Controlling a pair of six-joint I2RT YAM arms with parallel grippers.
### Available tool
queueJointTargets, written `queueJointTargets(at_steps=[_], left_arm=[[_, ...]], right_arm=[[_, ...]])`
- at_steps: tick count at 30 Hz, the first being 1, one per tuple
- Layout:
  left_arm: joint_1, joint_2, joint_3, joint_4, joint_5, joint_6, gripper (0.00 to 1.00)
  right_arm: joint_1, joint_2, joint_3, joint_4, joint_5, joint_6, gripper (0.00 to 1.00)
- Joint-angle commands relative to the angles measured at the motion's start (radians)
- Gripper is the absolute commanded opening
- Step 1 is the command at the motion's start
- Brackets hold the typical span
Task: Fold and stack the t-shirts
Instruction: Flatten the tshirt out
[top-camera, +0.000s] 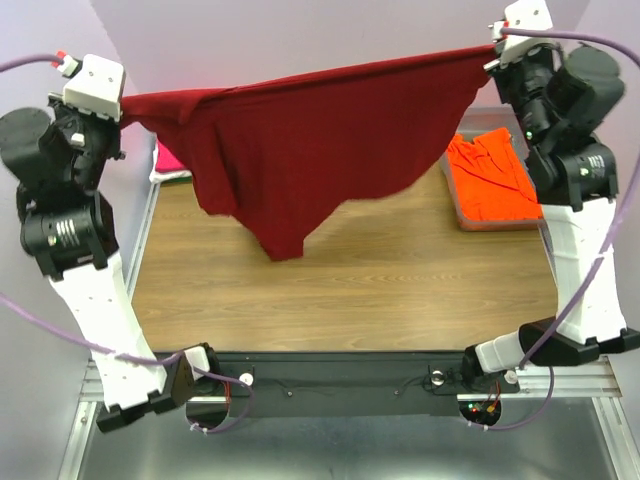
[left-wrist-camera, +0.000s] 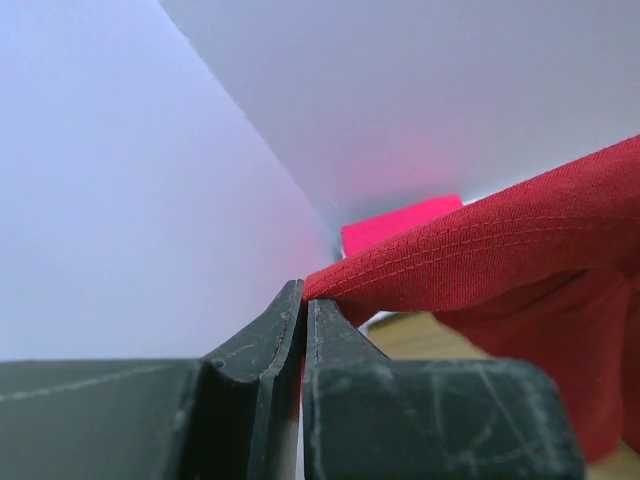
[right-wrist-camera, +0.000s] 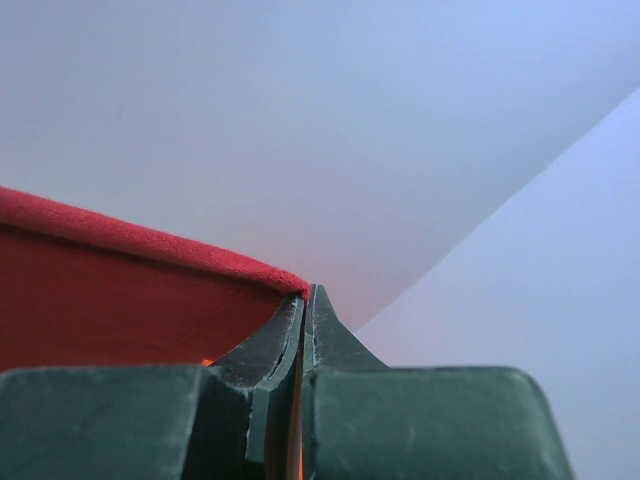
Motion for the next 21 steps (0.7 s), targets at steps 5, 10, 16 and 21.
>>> queueJointTargets(at_steps=[5, 10, 16, 21], left_arm=[[0.019, -0.163, 0.032, 0.169, -0.061, 0.066, 0.0], [0.018, -0.283, 0.014, 0.143, 0.03, 0.079, 0.0], [-0.002, -0.407, 0.107, 0.006, -0.005, 0.088, 0.0], [-0.048, -0.461, 0.256, -0.063, -0.07, 0.102, 0.0]], right_arm=[[-0.024, -0.146, 0.02, 0.096, 0.079, -0.022, 0.01], [-0.025, -0.243, 0.018, 0.096, 0.076, 0.003, 0.01], [-0.024, -0.367, 0.091, 0.096, 0.073, -0.002, 0.01], [-0.025, -0.42, 0.136, 0.098, 0.07, -0.062, 0.01]])
